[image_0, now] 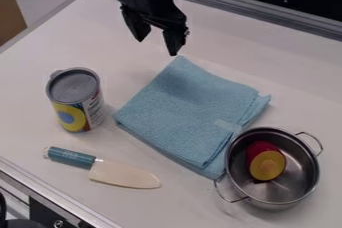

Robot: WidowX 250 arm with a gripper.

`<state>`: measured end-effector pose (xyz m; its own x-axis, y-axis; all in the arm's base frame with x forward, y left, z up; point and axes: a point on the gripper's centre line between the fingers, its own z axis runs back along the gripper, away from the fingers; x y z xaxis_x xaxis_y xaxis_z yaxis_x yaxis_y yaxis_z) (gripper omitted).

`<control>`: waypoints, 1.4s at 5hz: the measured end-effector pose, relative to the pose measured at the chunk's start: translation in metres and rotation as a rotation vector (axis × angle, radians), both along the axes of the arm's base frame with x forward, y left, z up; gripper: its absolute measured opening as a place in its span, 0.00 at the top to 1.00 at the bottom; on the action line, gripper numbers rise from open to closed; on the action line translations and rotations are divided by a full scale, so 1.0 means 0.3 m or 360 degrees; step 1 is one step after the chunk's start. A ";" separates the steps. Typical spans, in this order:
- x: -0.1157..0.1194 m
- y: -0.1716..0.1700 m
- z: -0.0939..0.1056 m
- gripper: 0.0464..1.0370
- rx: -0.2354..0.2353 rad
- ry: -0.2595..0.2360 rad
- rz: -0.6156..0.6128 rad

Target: Push the can to the middle top of the table

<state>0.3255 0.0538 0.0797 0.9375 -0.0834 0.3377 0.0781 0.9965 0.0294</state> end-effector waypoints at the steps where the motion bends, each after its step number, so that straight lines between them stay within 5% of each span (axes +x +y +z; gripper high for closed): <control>1: -0.015 -0.003 -0.033 0.04 -0.0015 0.0059 -0.0001; 2: -0.058 0.025 -0.042 0.04 -0.0045 0.0167 -0.0034; 4: -0.192 0.119 0.025 0.04 -0.0082 0.0166 -0.0146; 6: -0.405 0.205 0.040 0.04 -0.0043 0.0249 -0.0362; 7: -0.495 0.221 -0.009 0.04 -0.0009 0.0398 -0.0459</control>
<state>0.1769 0.1200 0.0770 0.9293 -0.3548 0.1024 0.3596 0.9326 -0.0313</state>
